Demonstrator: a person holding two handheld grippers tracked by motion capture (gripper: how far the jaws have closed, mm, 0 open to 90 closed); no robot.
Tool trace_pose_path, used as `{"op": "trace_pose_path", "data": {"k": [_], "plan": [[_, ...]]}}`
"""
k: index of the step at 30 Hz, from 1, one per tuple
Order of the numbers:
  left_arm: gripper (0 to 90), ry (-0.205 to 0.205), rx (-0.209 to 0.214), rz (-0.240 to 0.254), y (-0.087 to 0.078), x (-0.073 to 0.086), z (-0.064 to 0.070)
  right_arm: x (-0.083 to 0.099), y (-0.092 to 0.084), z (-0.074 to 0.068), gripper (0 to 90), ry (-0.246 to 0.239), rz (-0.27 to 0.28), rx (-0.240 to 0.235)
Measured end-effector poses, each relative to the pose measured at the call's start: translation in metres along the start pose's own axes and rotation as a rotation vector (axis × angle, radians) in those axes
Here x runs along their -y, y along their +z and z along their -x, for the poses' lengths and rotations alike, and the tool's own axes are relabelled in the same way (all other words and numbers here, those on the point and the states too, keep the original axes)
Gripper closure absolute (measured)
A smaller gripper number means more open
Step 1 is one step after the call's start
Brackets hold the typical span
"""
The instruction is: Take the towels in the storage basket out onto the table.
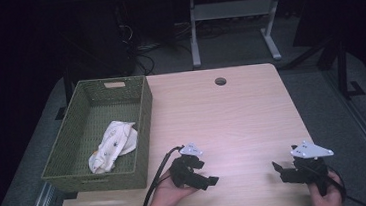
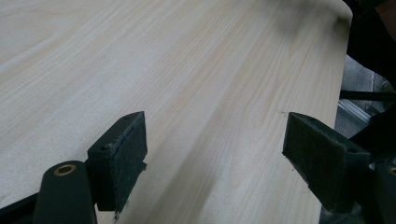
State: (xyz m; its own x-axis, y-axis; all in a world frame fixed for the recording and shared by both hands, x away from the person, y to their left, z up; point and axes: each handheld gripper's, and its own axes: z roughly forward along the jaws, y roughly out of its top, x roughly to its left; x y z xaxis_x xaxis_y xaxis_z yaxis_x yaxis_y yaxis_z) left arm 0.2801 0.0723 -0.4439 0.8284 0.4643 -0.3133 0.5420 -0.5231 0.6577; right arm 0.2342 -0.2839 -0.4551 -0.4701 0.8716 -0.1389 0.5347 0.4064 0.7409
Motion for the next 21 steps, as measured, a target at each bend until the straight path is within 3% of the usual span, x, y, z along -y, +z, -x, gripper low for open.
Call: {"op": "trace_pose_path", "data": {"k": [11, 14, 21], "plan": [[21.4, 0.011, -0.021, -0.001, -0.008, -0.002, -0.003, -0.002, 0.003, 0.000, 13.9, 0.011, -0.001, 0.000], [21.5, -0.001, -0.014, 0.019, -0.011, -0.003, -0.002, -0.003, 0.004, -0.002, 13.9, 0.002, 0.000, -0.003], [21.6, 0.025, -0.021, 0.015, -0.021, -0.010, 0.001, -0.004, 0.005, -0.006, 13.9, -0.011, -0.002, -0.006]]}}
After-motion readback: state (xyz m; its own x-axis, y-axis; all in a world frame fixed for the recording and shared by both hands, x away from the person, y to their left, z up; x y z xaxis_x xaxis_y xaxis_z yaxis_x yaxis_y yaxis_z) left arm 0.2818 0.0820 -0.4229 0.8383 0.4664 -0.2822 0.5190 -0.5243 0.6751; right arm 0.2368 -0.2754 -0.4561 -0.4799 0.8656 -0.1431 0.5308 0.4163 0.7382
